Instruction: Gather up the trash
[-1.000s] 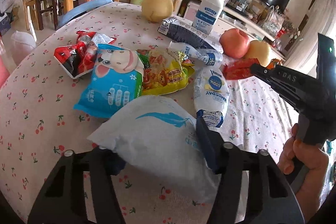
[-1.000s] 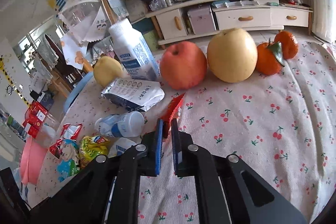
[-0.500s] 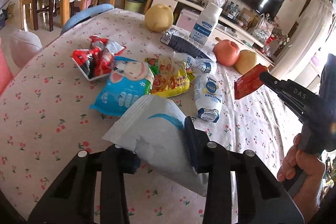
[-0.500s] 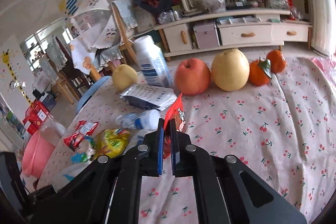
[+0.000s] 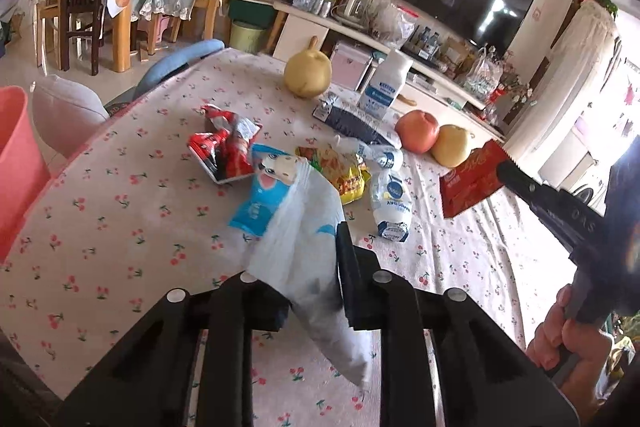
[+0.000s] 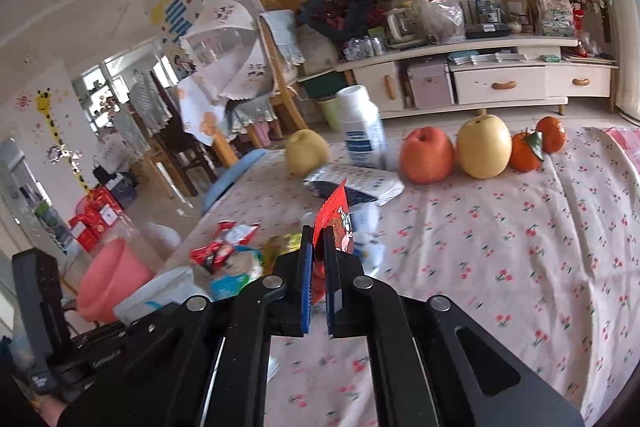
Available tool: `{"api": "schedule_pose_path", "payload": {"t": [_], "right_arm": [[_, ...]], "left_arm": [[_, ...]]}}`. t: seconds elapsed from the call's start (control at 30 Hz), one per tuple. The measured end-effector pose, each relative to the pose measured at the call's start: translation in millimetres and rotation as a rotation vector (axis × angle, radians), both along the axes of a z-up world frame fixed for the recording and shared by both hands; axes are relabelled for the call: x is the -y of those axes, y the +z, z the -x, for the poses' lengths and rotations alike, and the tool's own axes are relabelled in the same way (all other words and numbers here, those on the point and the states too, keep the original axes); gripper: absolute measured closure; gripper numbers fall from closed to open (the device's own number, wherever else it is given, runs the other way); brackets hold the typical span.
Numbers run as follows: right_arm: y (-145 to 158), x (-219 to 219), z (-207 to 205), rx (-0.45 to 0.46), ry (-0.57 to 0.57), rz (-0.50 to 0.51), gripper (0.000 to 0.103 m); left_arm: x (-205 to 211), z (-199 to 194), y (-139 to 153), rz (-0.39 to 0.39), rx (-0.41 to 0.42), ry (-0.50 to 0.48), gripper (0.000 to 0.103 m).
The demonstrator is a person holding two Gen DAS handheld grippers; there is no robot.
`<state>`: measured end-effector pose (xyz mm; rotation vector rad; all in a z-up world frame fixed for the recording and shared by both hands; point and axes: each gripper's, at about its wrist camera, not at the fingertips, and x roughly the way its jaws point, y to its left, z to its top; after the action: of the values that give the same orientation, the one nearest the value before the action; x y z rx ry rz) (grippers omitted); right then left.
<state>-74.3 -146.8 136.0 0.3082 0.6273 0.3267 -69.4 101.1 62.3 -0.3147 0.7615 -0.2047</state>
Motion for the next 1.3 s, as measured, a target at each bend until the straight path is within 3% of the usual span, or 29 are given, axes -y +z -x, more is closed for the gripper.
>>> {"api": "schedule_pose_path", "payload": {"t": [0.3, 0.47, 0.57, 0.63, 0.9, 0.97, 1.03, 1.17, 1.3], "right_arm": [[6, -29, 43, 0.006, 0.057, 0.020, 0.097], [-5, -33, 55, -0.028, 0.053, 0.044, 0.098], [-15, -30, 56, -0.058, 0.043, 0.047, 0.098], [-19, -26, 57, -0.068, 0.034, 0.045, 0.098], [-33, -25, 61, -0.132, 0.021, 0.086, 0.097], [-38, -24, 64, -0.154, 0.032, 0.103, 0.083], [-44, -26, 70, -0.174, 0.031, 0.151, 0.030], [-53, -33, 81, -0.193, 0.073, 0.239, 0.026], [-76, -31, 84, -0.278, 0.100, 0.297, 0.026]], "left_arm": [[15, 19, 7, -0.162, 0.072, -0.115, 0.082], [27, 21, -12, -0.117, 0.060, -0.203, 0.076], [28, 19, -25, -0.115, 0.044, -0.207, 0.076], [26, 19, -29, -0.118, 0.045, -0.200, 0.083], [22, 20, -25, -0.138, 0.052, -0.187, 0.084], [19, 21, -21, -0.141, 0.062, -0.178, 0.084], [16, 23, -17, -0.136, 0.070, -0.173, 0.084], [7, 26, -7, -0.116, 0.088, -0.164, 0.084], [-2, 31, 2, -0.100, 0.109, -0.159, 0.084]]}}
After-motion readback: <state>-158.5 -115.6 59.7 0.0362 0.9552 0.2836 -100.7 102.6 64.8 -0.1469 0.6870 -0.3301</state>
